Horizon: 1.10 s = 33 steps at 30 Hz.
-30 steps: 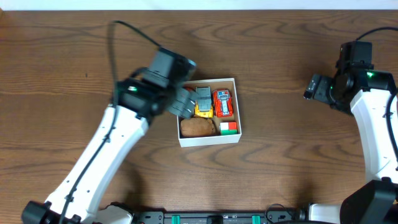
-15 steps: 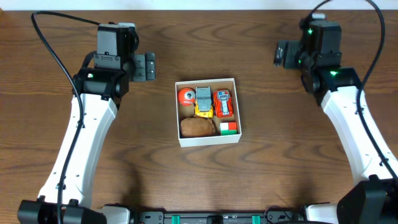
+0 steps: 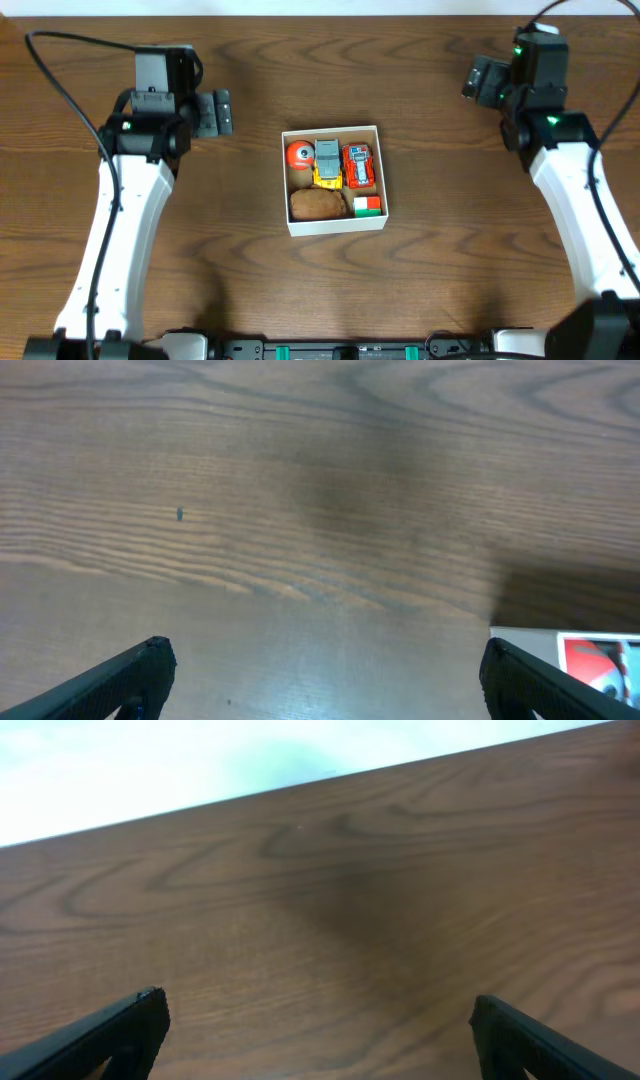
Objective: Pack container
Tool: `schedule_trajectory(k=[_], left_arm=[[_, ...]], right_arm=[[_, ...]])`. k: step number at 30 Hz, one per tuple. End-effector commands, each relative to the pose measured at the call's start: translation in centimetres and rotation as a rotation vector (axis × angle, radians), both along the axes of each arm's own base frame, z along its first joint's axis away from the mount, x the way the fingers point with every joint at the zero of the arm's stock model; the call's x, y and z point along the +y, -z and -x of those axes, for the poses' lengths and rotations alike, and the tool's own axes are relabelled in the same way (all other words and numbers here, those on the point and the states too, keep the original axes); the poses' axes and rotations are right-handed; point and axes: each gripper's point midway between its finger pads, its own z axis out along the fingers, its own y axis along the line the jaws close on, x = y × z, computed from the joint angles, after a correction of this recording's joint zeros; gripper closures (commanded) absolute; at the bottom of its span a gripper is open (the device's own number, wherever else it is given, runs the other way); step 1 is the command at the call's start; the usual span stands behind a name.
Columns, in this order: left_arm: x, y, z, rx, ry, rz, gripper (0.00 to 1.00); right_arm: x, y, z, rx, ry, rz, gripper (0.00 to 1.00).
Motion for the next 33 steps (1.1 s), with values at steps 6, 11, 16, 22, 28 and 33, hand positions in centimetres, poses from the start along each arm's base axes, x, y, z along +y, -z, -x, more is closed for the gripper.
schedule_trajectory(k=[6, 11, 16, 22, 28, 33], left_arm=[[0.4, -1.2, 6.2, -0.111, -0.034, 0.047, 0.02], [0.7, -1.4, 10.9, -0.199, -0.094, 0.112, 0.02], [1.0, -3.1, 15.6, -0.376, -0.150, 0.207, 0.02], [1.2, -3.6, 19.2, -0.469, -0.142, 0.221, 0.02], [1.2, -3.7, 19.5, -0.479, -0.141, 0.222, 0.02], [1.2, -3.7, 19.5, -0.477, -0.141, 0.222, 0.02]], right_arm=[[0.8, -3.4, 7.5, -0.119, -0.030, 0.021, 0.01], [1.1, -1.8, 13.8, -0.135, -0.038, 0.047, 0.01], [1.4, -0.1, 20.4, -0.164, -0.059, 0.001, 0.01], [0.6, -0.8, 24.9, -0.258, -0.051, -0.035, 0.01], [0.4, -1.7, 25.7, -0.313, -0.051, -0.045, 0.01], [0.4, -0.9, 26.0, -0.278, -0.051, -0.039, 0.01]])
